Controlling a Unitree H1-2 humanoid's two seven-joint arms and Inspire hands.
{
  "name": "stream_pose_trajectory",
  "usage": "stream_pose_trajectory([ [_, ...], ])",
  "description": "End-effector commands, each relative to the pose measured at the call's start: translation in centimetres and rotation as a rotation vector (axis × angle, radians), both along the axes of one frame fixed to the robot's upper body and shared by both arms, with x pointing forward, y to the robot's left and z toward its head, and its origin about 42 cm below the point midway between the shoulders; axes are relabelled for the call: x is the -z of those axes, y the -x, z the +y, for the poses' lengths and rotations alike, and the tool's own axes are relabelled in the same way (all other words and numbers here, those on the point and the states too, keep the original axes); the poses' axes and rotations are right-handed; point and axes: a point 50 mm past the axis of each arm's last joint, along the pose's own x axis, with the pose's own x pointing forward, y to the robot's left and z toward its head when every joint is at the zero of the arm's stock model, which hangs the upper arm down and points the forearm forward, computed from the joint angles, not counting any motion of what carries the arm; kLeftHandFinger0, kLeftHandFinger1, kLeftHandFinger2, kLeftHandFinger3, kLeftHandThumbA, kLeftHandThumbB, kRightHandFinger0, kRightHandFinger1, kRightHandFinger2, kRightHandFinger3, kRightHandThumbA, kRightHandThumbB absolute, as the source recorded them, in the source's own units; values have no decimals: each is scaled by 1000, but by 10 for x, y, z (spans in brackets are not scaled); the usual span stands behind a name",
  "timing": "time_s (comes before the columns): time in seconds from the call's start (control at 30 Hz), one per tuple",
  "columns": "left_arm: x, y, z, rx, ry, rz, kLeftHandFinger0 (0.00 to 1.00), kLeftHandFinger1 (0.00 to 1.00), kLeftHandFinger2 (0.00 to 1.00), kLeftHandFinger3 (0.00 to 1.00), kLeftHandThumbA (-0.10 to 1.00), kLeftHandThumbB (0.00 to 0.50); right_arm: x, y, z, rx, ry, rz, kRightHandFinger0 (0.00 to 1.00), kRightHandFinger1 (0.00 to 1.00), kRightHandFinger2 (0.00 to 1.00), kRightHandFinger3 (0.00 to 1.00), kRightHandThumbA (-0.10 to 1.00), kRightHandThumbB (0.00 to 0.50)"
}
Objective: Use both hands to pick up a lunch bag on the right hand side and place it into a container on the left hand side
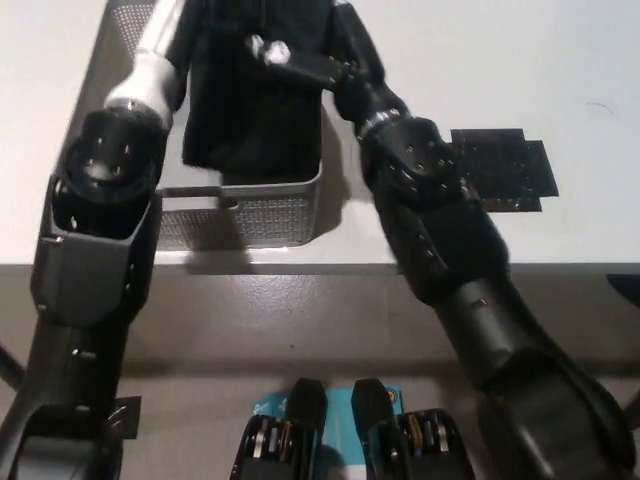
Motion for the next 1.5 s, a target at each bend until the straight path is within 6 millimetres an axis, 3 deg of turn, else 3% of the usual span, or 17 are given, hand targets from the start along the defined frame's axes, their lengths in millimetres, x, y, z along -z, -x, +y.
stream_pose_trajectory([
  [0.0,-9,12,54,102,-34,40,1000,1000,1000,1000,1000,243,-23,22,-51,76,142,-166,973,973,1000,1000,423,12],
  [0.1,-16,30,104,83,8,18,1000,1000,1000,1000,1000,182,-1,48,-105,84,161,-166,767,836,1000,1000,311,0],
  [0.17,-24,43,128,71,20,-7,1000,1000,1000,1000,1000,125,16,63,-136,91,152,-144,809,861,1000,998,342,18],
  [0.23,-33,52,140,68,-20,-27,1000,1000,1000,1000,1000,114,27,72,-157,83,140,-128,773,843,989,977,372,17],
  [0.3,-40,60,147,70,-55,-43,1000,1000,1000,1000,1000,97,33,78,-173,57,145,-115,738,789,981,998,438,1],
  [0.4,-45,71,149,77,-56,-69,1000,1000,1000,1000,1000,81,40,93,-192,-3,188,-82,803,869,1000,1000,660,0],
  [0.57,-40,83,132,120,-75,-85,1000,1000,1000,1000,1000,59,48,109,-207,6,110,-20,951,962,1000,1000,786,9],
  [0.63,-38,89,122,148,-91,-92,1000,1000,1000,1000,1000,45,49,115,-213,31,110,-25,1000,1000,1000,1000,943,0],
  [0.83,-41,107,101,226,-222,-128,1000,1000,1000,1000,1000,86,54,132,-219,67,71,-47,883,958,1000,1000,1000,5],
  [0.87,-37,112,99,234,-232,-126,1000,1000,1000,1000,1000,130,59,137,-217,66,63,-43,842,949,1000,1000,1000,6],
  [0.9,-35,116,99,239,-236,-124,1000,1000,1000,1000,1000,133,62,141,-216,66,60,-39,840,949,1000,1000,1000,6],
  [1.03,-18,145,93,278,-112,-149,1000,1000,1000,1000,1000,130,69,162,-209,91,46,-99,1000,1000,1000,1000,1000,117],
  [1.1,-6,160,89,273,-36,-163,1000,1000,1000,1000,1000,162,69,173,-203,76,5,-154,1000,1000,1000,1000,1000,110],
  [1.13,10,174,84,277,27,-173,1000,1000,1000,1000,1000,207,73,188,-196,65,-30,-180,1000,1000,1000,1000,1000,174],
  [1.33,78,232,57,257,152,-220,1000,1000,1000,1000,1000,257,97,239,-157,23,-100,-250,1000,1000,1000,1000,1000,240],
  [1.4,105,246,52,253,168,-207,1000,1000,1000,1000,1000,241,114,252,-146,11,-122,-227,1000,1000,1000,1000,1000,215],
  [1.47,134,260,47,243,221,-152,1000,1000,1000,1000,1000,263,134,265,-142,8,-119,-181,1000,1000,1000,1000,1000,212],
])
